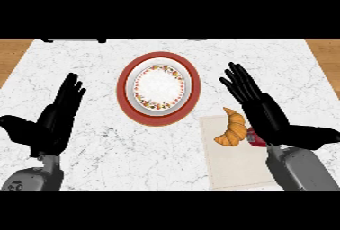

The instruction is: Pick the can from the placemat and place it in the plate

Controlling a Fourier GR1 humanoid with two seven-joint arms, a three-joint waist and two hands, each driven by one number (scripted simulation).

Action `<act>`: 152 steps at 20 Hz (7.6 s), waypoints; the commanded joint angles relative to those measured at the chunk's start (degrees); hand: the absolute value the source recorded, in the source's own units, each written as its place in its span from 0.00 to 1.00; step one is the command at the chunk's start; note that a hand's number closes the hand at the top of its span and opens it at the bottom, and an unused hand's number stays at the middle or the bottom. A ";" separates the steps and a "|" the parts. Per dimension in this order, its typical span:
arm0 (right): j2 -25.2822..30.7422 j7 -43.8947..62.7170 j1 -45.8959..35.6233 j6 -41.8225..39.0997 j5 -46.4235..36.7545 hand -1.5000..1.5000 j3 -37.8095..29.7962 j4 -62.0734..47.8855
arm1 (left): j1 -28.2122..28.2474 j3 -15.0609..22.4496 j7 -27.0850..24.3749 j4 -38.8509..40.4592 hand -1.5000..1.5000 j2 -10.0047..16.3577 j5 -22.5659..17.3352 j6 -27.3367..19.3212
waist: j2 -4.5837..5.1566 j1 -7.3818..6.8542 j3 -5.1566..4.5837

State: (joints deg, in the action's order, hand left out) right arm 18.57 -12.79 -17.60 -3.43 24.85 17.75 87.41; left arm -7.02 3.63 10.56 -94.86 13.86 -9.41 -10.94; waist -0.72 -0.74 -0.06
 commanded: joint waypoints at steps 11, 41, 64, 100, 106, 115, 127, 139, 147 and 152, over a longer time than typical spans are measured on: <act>-2.94 -13.27 12.10 8.11 -9.35 0.00 -6.14 2.56 | 6.19 -2.48 -15.16 13.35 0.50 3.65 3.07 8.38 | 0.95 1.68 0.09; 19.35 4.10 34.19 2.04 -33.59 0.00 -12.99 19.25 | 2.61 -5.57 -15.15 17.37 0.50 2.49 3.73 12.96 | 0.64 1.00 0.02; 4.33 9.24 12.74 -0.99 -56.40 0.00 -12.22 -7.11 | 1.50 -8.68 -14.27 17.35 0.50 0.43 7.04 15.41 | 0.75 0.53 0.07; 7.17 0.42 -7.28 -2.21 -67.88 1.00 -19.49 -18.95 | 3.67 -10.52 -17.69 16.93 0.50 -2.50 10.52 16.14 | 0.51 1.15 0.02; 3.24 4.78 -8.63 0.53 -65.84 1.00 -20.93 -7.73 | 3.24 -10.27 -16.58 18.02 0.50 -3.44 10.64 15.69 | 0.51 1.11 0.02; 0.48 13.29 -12.16 -5.94 -64.19 1.00 -20.18 3.10 | 4.63 -9.28 -15.95 15.49 0.50 -4.92 11.82 14.84 | 0.65 0.60 0.05; -13.82 16.49 -29.44 0.12 -71.35 1.00 -12.42 -19.39 | 3.80 -8.30 -17.06 15.93 0.50 -5.27 12.70 15.91 | 0.93 -0.47 0.05; -18.53 20.05 -42.85 16.97 -61.84 1.00 -0.57 -44.02 | -1.49 -11.55 -16.32 20.81 0.50 -1.26 11.26 18.84 | 1.35 -1.94 0.02; -18.57 22.53 -45.06 28.56 -48.43 0.00 2.68 -53.84 | 0.06 -9.52 -17.74 19.57 0.50 -4.29 12.66 17.02 | 1.43 -2.50 0.04; -18.57 20.90 -46.22 31.92 -39.86 0.00 2.95 -57.59 | -0.60 -7.99 -16.71 18.79 0.50 -6.14 13.01 16.52 | 1.76 -3.74 0.06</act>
State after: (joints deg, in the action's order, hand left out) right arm 0.04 8.77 -62.41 24.72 -20.80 19.65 33.50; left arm -6.68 -5.43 -6.85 -75.70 9.10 3.14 6.28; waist 0.80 -3.58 -0.01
